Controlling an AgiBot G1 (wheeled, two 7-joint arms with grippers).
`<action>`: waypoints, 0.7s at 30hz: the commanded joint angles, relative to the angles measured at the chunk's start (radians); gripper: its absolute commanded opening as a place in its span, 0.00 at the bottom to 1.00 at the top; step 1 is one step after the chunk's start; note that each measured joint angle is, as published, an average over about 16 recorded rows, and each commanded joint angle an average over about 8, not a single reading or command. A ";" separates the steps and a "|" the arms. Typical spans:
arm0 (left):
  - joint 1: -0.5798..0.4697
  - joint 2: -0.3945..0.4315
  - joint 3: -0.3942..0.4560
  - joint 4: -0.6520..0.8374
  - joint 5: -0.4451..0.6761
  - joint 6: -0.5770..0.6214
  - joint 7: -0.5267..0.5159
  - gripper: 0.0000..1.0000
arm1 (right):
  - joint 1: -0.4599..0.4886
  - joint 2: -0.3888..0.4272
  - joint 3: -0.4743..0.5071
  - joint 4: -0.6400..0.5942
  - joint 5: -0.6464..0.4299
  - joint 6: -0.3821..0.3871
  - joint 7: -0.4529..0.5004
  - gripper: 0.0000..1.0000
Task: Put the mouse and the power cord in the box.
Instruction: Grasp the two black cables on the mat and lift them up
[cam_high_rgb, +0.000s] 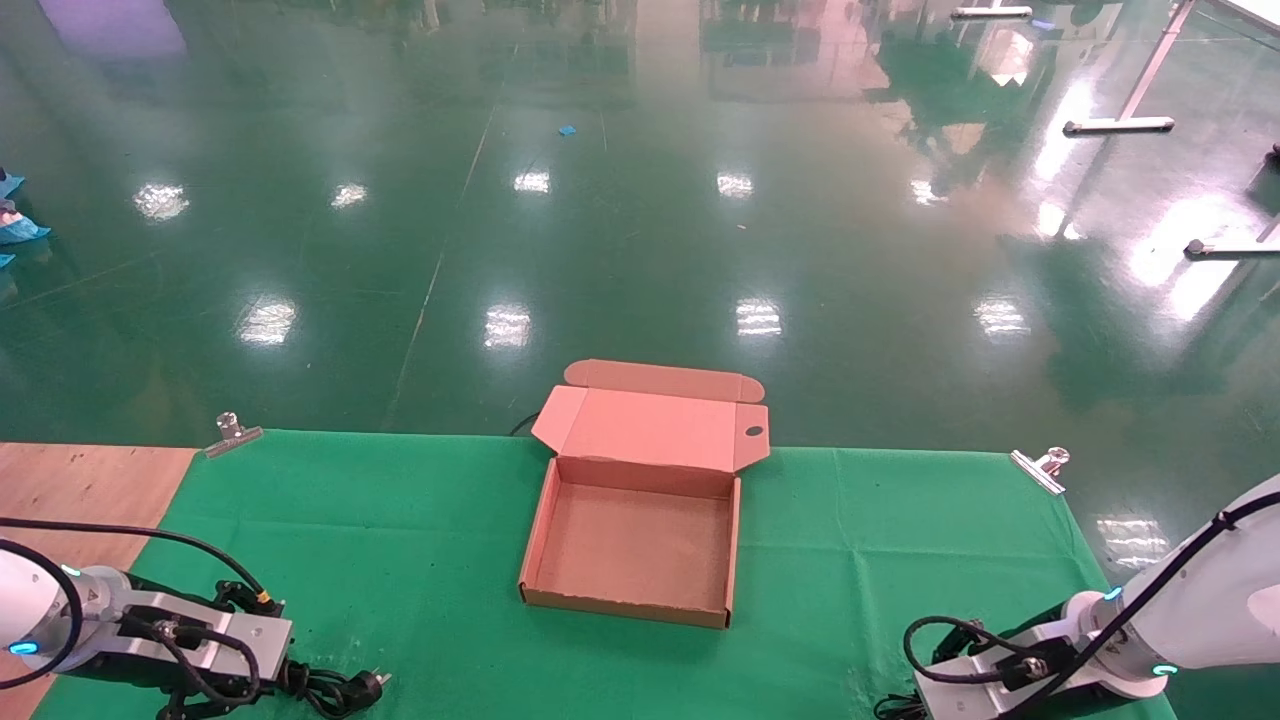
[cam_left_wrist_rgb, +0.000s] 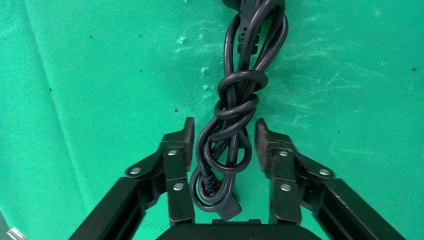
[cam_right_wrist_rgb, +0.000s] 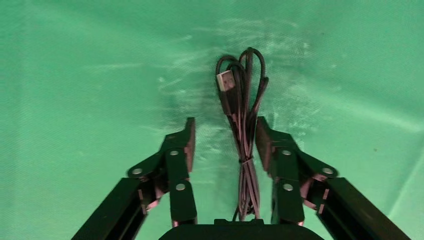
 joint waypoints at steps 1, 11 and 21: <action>-0.002 -0.002 0.000 0.001 -0.001 0.001 0.000 0.00 | 0.002 0.001 0.000 -0.003 0.000 -0.014 -0.002 0.00; 0.012 0.001 0.001 0.002 0.001 -0.008 0.004 0.00 | 0.001 0.005 -0.001 -0.004 -0.001 0.011 -0.005 0.00; 0.001 0.003 0.005 -0.004 0.007 -0.005 0.011 0.00 | -0.005 0.000 0.005 0.000 0.006 0.056 -0.006 0.00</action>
